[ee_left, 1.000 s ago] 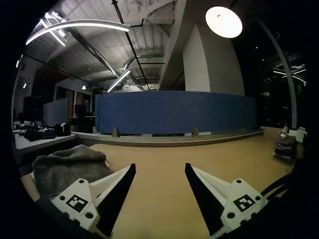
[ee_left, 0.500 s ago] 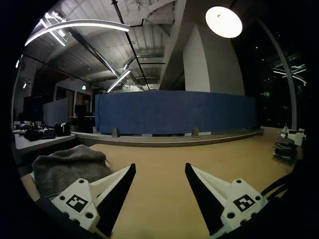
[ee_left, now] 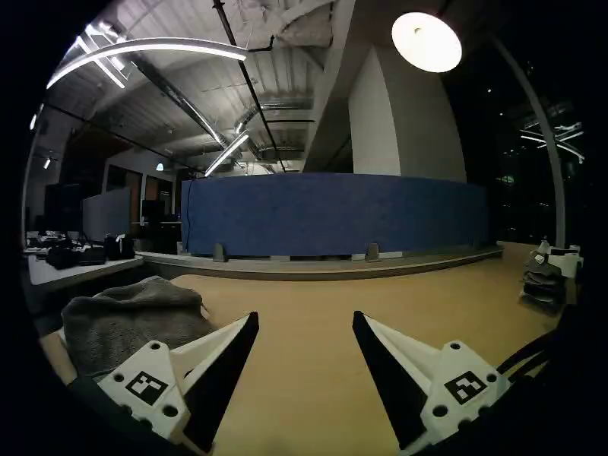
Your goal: Fold towel
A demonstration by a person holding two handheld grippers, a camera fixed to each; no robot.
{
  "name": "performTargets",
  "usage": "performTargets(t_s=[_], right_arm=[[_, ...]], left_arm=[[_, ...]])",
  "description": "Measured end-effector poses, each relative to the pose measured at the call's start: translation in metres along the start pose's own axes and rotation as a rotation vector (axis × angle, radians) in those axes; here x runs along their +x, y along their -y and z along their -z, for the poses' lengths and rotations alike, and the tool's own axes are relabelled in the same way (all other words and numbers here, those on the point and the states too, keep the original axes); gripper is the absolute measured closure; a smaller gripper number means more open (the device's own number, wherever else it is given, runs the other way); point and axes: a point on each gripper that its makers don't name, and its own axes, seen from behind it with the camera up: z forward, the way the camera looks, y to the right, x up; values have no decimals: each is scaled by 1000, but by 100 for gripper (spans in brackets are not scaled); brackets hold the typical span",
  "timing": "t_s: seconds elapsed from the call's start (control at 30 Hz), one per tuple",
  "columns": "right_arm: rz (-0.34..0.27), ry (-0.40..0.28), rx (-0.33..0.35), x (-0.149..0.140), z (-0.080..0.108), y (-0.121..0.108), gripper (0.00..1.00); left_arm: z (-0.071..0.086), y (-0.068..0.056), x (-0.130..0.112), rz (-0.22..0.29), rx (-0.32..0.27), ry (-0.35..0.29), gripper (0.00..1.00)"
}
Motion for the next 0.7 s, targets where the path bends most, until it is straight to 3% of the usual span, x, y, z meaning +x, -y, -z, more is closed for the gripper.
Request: performTargets(t_s=[0.7], right_arm=[[0, 0, 0, 0, 0, -1, 0]], left_arm=[[-2, 0, 0, 0, 0, 0, 8]])
